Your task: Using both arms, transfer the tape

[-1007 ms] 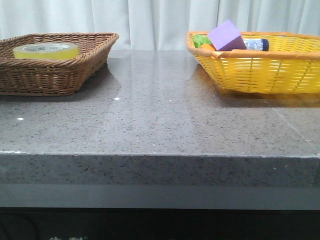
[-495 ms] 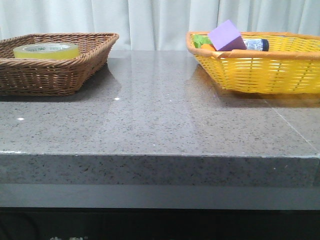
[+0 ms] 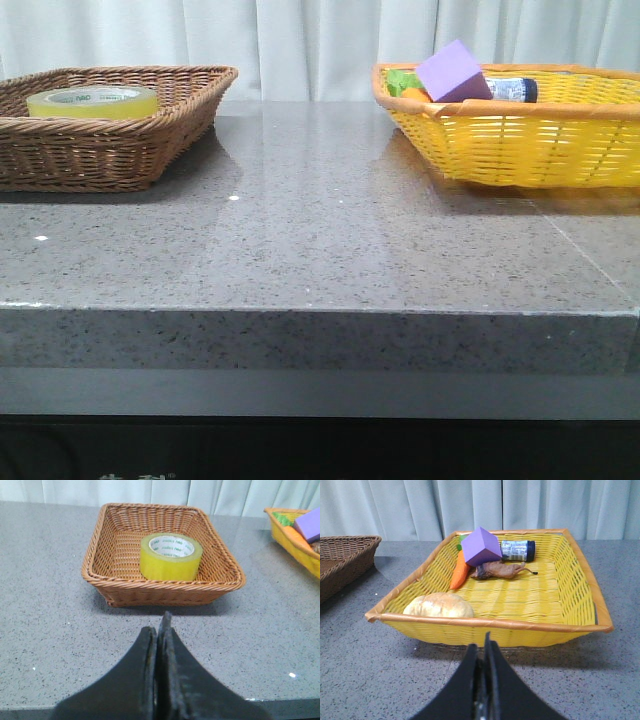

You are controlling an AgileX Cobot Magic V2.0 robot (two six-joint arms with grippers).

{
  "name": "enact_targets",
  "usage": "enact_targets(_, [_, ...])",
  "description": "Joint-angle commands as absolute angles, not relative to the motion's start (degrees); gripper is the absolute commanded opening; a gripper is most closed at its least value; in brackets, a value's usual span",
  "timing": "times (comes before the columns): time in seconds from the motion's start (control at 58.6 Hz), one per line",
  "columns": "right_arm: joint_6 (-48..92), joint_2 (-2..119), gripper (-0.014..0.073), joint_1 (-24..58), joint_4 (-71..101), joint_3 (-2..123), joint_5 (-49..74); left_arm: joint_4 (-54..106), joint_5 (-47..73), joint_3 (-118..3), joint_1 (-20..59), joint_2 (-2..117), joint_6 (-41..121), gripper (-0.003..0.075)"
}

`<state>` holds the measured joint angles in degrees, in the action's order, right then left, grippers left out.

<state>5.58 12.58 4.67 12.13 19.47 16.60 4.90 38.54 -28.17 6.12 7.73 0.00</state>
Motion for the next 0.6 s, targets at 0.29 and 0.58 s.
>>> enact_targets(0.29, [6.08, 13.02, -0.0089, 4.72, 12.41, 20.91, 11.59, 5.20, 34.34, -29.61, 5.96, 8.00, -0.44, -0.0020])
enact_targets(0.58, [6.08, 13.02, -0.0089, 4.72, 12.41, 20.91, 11.59, 4.96, 29.29, -26.44, 5.36, 6.47, -0.44, -0.0020])
